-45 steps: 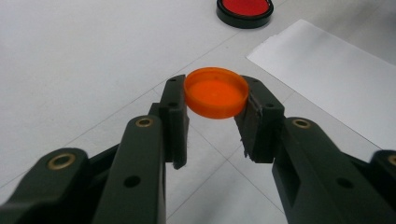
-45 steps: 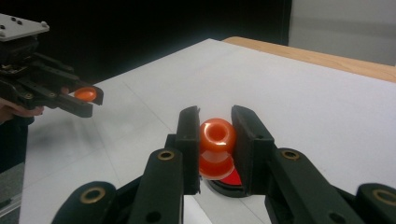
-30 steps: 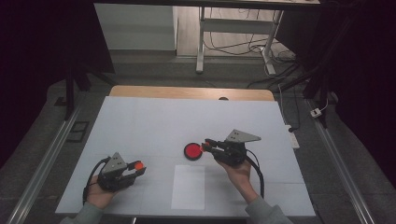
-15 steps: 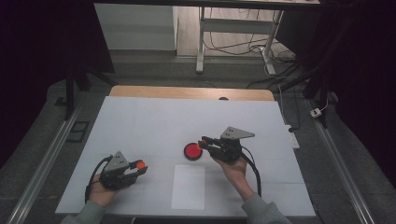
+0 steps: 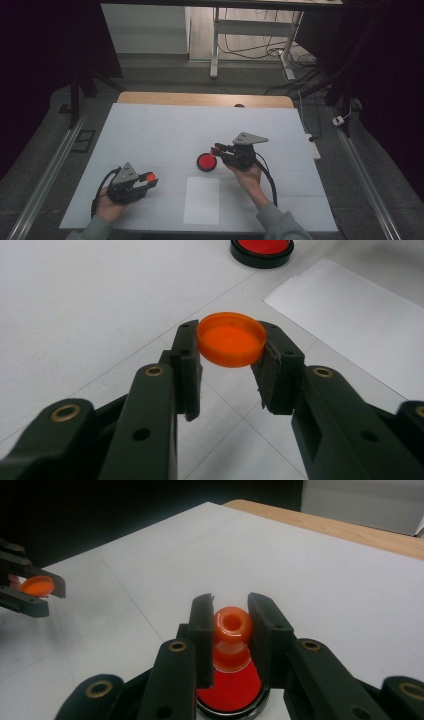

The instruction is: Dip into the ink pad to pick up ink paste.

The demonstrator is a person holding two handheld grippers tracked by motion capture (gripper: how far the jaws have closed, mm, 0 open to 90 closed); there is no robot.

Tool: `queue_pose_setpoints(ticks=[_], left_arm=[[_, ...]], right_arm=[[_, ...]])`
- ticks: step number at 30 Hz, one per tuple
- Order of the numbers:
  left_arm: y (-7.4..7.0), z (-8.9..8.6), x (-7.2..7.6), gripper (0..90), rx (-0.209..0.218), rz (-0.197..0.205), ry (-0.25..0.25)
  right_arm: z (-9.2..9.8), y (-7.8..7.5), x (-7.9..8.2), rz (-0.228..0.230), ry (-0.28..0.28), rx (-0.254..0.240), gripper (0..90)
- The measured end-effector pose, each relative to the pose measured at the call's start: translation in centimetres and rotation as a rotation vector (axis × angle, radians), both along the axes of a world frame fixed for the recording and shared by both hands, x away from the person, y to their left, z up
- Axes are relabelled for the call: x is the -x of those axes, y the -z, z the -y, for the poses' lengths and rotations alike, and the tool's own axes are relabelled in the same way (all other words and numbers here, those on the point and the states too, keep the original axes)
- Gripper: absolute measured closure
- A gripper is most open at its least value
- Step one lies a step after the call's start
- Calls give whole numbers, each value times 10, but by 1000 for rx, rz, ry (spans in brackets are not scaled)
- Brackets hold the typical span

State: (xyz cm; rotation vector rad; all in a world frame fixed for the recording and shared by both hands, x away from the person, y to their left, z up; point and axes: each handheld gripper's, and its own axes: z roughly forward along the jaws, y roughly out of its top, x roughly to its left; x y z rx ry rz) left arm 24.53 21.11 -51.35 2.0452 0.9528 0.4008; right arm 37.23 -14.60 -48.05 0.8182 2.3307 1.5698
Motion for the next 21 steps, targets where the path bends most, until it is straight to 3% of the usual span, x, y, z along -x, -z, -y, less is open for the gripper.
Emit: queue_pose_setpoints(ticks=[14,21], left_arm=[[1,0,-1,648,-2,-6,0],[1,0,-1,648,-4,-6,1]], right_arm=[[-15,9,-10,-24,-12,33,724],[-19,16,-15,-40,-9,72,725]])
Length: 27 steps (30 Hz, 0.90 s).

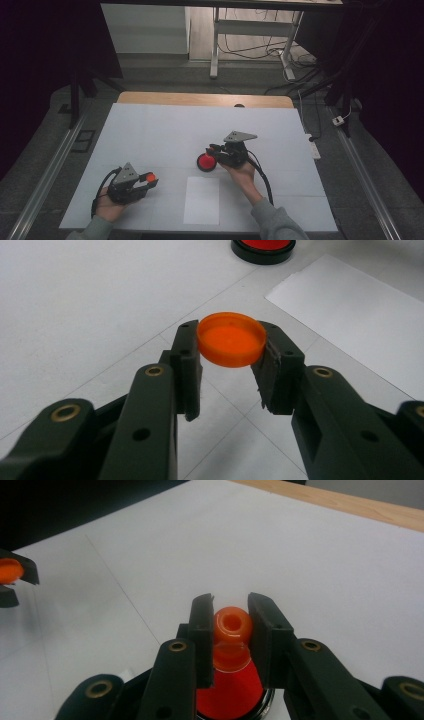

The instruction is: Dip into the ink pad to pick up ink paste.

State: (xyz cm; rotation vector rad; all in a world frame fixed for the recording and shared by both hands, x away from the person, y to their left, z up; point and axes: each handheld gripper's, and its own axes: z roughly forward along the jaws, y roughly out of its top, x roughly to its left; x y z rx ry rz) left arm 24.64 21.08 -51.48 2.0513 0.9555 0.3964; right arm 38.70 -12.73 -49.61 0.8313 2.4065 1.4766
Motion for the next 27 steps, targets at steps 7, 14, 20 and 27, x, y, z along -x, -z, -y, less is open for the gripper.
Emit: queue_pose_setpoints(ticks=[7,14,20,27], left_arm=[[0,-1,0,648,-1,0,-2],[0,-2,0,648,-1,0,-2],[0,-2,0,648,0,0,-1],[0,-2,1,648,1,2,-2]], right_arm=[[-5,6,-2,-4,-14,55,725],[-9,11,-1,-7,-22,83,725],[-10,14,-1,-15,-23,99,725],[-14,19,0,-15,-33,126,725]])
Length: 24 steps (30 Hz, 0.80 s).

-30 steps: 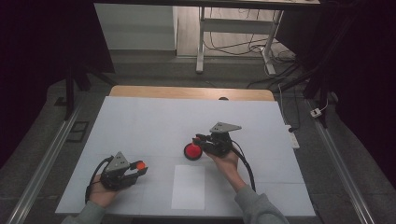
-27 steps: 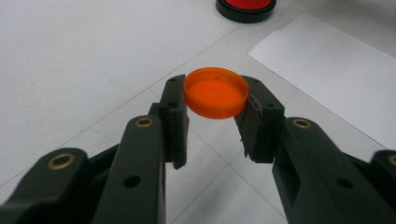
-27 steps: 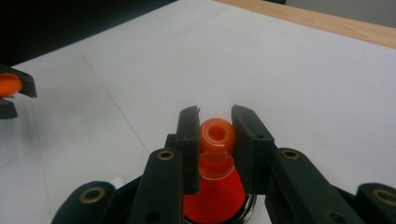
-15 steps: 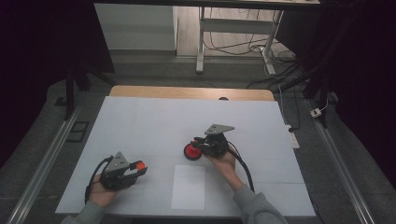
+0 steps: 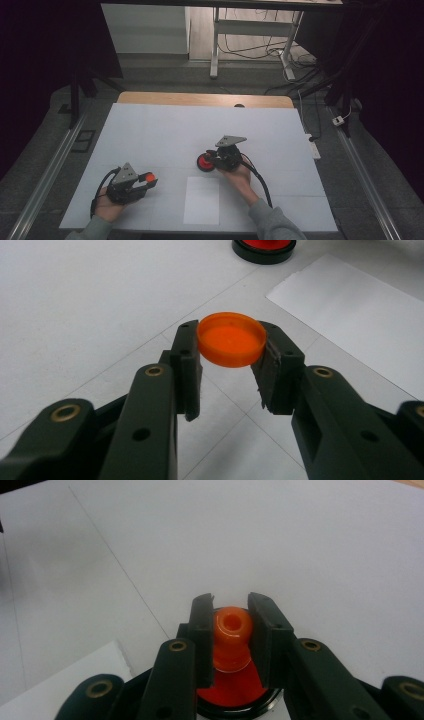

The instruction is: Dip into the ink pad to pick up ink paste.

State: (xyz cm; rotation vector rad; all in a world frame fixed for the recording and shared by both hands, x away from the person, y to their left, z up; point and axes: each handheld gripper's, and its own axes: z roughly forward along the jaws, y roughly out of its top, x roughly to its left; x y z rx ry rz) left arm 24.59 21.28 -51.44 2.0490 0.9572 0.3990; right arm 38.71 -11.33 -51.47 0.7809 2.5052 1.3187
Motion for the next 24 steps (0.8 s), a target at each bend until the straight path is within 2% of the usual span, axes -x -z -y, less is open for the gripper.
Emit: queue_pose_setpoints(ticks=[8,18,24], left_arm=[[0,-1,0,648,0,1,2],[-1,-1,1,647,4,4,-3],[-1,-1,2,647,5,3,-7]], right_arm=[[-2,3,1,14,0,33,726],[-3,6,6,41,16,34,729],[-1,10,8,57,23,11,729]])
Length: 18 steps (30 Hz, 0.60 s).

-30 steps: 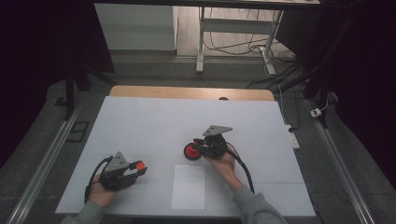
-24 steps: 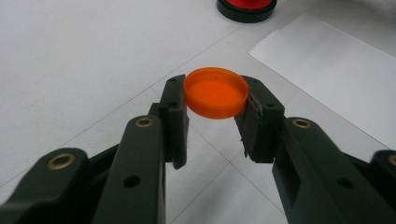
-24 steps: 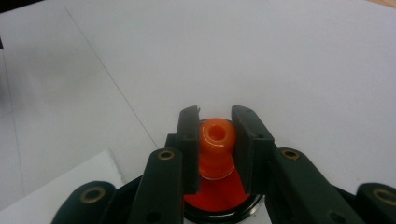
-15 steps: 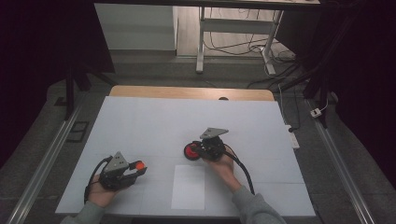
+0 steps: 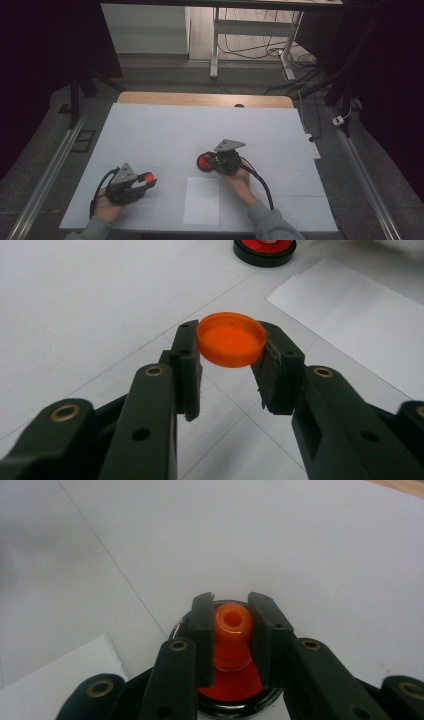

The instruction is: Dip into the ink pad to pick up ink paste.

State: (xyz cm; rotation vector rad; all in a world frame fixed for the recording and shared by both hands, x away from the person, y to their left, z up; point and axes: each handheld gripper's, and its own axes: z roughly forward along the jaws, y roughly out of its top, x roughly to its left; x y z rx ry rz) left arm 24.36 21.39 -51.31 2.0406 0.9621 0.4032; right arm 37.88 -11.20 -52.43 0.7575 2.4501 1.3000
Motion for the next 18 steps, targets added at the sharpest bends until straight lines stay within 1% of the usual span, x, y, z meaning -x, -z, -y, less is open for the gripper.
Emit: queue_pose_setpoints(ticks=[4,8,16,18], left_arm=[[0,1,-1,647,-1,-2,1],[0,1,0,647,-1,-1,3],[0,0,-1,647,0,-3,0],[0,0,-1,647,0,-3,0]], right_arm=[[1,2,1,10,0,-16,730],[2,3,0,-1,2,-32,730],[2,3,0,8,-4,-24,730],[2,3,0,8,-3,-30,730]])
